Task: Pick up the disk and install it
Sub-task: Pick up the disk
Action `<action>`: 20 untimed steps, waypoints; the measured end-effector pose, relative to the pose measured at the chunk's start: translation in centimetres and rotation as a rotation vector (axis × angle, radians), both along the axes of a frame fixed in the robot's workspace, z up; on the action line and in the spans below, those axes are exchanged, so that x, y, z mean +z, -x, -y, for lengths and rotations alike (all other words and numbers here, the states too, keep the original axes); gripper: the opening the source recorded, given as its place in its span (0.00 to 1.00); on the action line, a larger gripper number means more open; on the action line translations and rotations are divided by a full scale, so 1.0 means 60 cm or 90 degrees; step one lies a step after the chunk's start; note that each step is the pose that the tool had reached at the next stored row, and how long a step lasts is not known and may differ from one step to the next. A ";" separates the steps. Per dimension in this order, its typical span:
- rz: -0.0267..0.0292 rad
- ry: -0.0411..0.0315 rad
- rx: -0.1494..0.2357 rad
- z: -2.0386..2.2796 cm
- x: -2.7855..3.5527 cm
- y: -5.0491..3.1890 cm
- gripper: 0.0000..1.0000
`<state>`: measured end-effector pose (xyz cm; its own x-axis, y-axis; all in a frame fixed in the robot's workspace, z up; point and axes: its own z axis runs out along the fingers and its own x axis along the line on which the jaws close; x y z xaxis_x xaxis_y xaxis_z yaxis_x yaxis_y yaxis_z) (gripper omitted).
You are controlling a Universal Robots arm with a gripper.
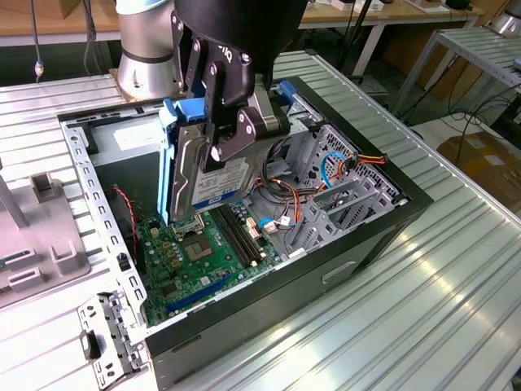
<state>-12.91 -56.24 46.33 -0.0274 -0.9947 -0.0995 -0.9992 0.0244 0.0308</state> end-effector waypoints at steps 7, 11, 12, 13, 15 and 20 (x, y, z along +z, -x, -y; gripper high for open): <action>-0.0001 0.0000 0.000 0.0074 -0.001 -0.009 0.36; -0.0002 0.0000 0.000 0.0112 -0.001 -0.016 0.36; -0.0003 0.0000 0.000 0.0132 -0.001 -0.019 0.36; -0.0003 0.0000 0.000 0.0149 -0.001 -0.022 0.36; -0.0004 -0.0001 0.000 0.0174 -0.002 -0.026 0.36; -0.0006 0.0000 0.000 0.0235 -0.002 -0.035 0.36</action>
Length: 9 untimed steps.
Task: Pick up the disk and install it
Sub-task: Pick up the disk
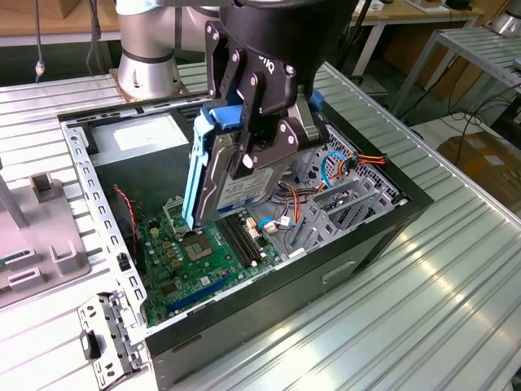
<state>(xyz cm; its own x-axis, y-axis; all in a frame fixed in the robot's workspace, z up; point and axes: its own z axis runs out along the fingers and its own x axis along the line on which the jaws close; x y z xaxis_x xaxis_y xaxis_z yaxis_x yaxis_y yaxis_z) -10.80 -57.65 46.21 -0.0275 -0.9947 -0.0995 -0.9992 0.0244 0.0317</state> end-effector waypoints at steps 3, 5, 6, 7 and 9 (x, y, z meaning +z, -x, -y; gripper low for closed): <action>-0.0003 0.0000 0.000 0.0039 0.000 -0.007 0.36; -0.0005 0.0001 0.000 0.0071 0.000 -0.011 0.36; -0.0006 0.0000 0.000 0.0086 0.000 -0.013 0.36; -0.0006 0.0000 0.000 0.0102 -0.001 -0.015 0.36; -0.0007 0.0000 0.000 0.0126 -0.001 -0.017 0.36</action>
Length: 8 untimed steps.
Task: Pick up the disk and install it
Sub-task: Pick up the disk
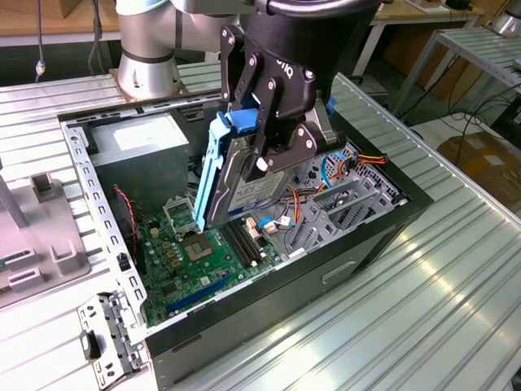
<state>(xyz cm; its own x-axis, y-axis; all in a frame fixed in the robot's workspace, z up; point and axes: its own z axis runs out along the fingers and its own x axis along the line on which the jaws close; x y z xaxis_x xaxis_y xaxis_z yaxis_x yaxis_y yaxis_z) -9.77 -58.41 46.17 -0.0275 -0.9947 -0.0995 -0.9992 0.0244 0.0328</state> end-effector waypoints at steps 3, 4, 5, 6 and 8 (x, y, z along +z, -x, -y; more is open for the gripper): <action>-0.0001 0.0001 0.000 0.0034 0.000 -0.004 0.36; -0.0001 0.0001 0.000 0.0045 0.000 -0.005 0.36; -0.0001 0.0000 0.000 0.0055 0.000 -0.006 0.36; -0.0001 0.0001 0.000 0.0074 0.000 -0.007 0.36; -0.0001 0.0000 0.000 0.0095 0.000 -0.008 0.36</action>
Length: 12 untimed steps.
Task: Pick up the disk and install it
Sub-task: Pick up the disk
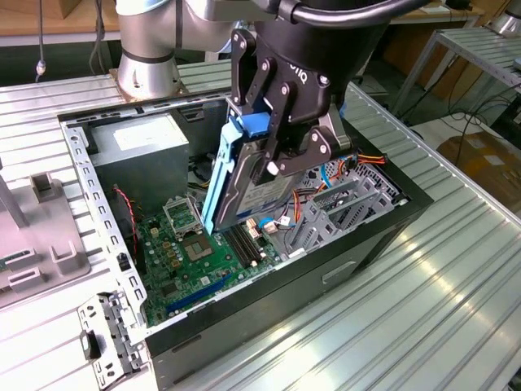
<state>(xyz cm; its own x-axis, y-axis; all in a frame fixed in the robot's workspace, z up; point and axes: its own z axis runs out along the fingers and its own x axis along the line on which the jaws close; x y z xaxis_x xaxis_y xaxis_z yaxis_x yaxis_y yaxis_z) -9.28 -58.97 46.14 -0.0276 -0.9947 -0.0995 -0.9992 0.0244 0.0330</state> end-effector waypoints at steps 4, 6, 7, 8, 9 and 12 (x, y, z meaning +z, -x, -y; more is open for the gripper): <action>0.0000 0.0000 0.000 0.0029 0.000 -0.003 0.36; 0.0000 0.0000 0.000 0.0035 0.000 -0.004 0.36; 0.0000 0.0001 0.000 0.0037 0.000 -0.004 0.36; 0.0000 0.0000 0.000 0.0048 0.000 -0.005 0.36; 0.0000 0.0000 0.000 0.0054 0.000 -0.005 0.36; 0.0000 0.0000 0.000 0.0064 0.000 -0.007 0.36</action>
